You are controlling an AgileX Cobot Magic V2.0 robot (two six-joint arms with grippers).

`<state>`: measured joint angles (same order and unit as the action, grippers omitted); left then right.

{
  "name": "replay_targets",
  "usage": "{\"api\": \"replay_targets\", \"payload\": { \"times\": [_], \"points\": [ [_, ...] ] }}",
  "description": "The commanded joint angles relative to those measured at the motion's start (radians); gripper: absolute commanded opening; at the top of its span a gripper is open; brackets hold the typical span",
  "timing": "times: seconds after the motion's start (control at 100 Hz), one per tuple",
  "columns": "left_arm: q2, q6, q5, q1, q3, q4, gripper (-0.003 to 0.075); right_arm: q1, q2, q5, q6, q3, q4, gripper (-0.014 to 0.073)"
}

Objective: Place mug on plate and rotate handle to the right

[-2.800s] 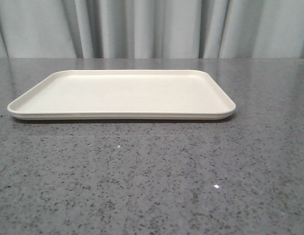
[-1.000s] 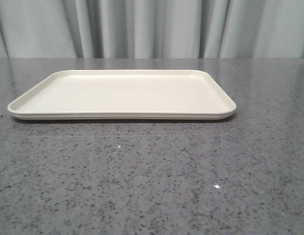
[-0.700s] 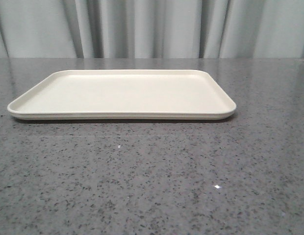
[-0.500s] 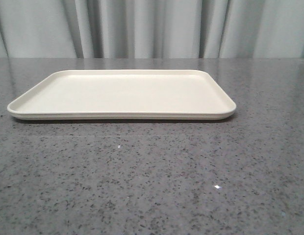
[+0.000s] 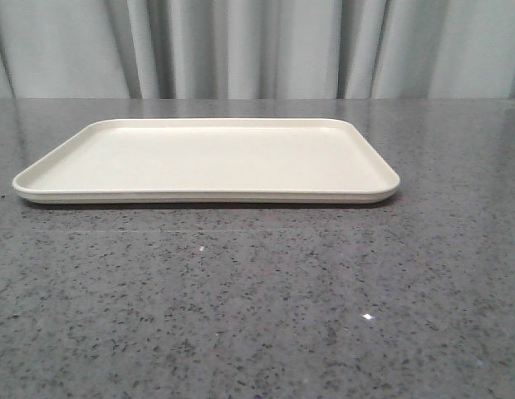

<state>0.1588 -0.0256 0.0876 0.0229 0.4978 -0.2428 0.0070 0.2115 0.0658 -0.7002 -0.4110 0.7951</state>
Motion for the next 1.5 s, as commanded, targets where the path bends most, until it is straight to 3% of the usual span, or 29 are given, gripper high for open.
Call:
{"api": "replay_targets", "payload": {
  "times": [0.0, 0.41, 0.73, 0.83, 1.09, 1.49],
  "points": [
    [0.063, 0.008, -0.02, -0.002, 0.083, -0.005, -0.002, -0.001, 0.075, -0.014, -0.048, -0.097, -0.013, -0.0061],
    [0.237, 0.008, 0.135, -0.002, 0.231, 0.033, -0.002, -0.001, 0.255, 0.089, -0.128, -0.313, -0.02, -0.0046],
    [0.359, 0.008, 0.294, -0.002, 0.37, 0.035, -0.0014, -0.001, 0.282, 0.125, -0.128, -0.337, -0.038, 0.0173],
    [0.394, 0.008, 0.347, -0.002, 0.422, 0.038, 0.0049, -0.001, 0.282, 0.12, -0.128, -0.337, -0.038, 0.0249],
    [0.465, 0.008, 0.441, -0.002, 0.48, 0.04, 0.0353, -0.001, 0.282, 0.088, -0.128, -0.337, -0.038, 0.0422],
    [0.469, 0.008, 0.455, -0.002, 0.481, 0.04, 0.0358, -0.001, 0.279, 0.028, -0.128, -0.337, -0.038, 0.0423]
  ]
}}
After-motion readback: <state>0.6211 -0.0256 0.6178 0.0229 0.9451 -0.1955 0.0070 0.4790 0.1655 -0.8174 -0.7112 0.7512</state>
